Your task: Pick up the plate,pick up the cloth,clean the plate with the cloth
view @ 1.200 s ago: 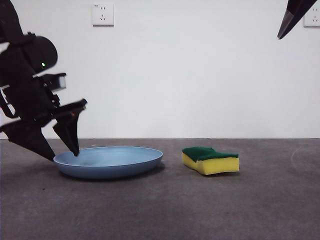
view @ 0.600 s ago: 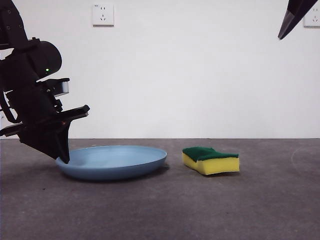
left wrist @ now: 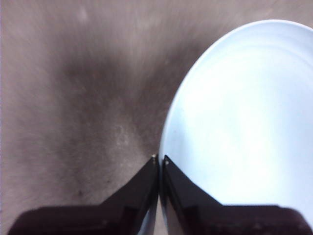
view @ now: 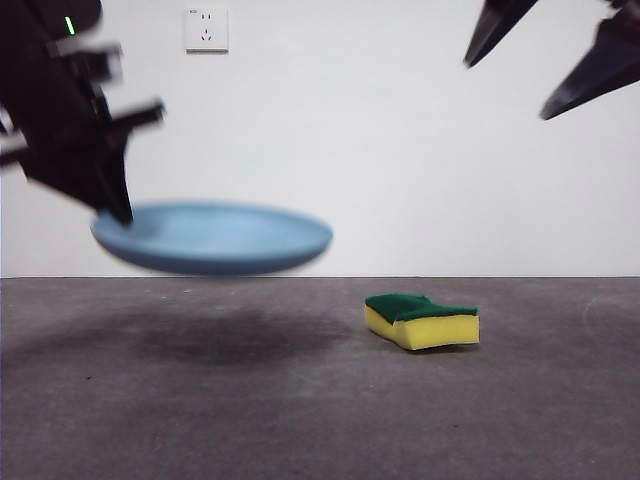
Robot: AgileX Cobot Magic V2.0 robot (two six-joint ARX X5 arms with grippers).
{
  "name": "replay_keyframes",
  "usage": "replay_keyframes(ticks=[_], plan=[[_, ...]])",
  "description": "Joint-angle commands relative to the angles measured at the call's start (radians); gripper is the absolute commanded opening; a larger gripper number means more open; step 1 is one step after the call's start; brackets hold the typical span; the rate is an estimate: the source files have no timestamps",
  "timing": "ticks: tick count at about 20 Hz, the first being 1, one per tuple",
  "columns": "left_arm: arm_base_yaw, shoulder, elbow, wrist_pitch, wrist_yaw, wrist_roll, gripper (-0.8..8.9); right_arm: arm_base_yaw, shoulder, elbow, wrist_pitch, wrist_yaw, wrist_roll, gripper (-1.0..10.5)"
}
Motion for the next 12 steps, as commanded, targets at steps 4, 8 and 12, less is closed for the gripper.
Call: replay_keyframes(ticks=[4, 8, 12], plan=[[-0.019, -0.322, -0.004, -0.188, -0.063, 0.053, -0.09, 0.076, 0.201, 0.145, 0.018, 0.111, -0.083, 3.7], [-0.024, -0.499, -0.004, -0.283, -0.075, 0.051, -0.09, 0.084, 0.381, 0.220, 0.069, 0.140, -0.100, 3.7], [-0.024, -0.563, -0.004, -0.368, -0.082, 0.051, -0.09, 0.084, 0.528, 0.221, 0.123, 0.143, -0.099, 3.7]])
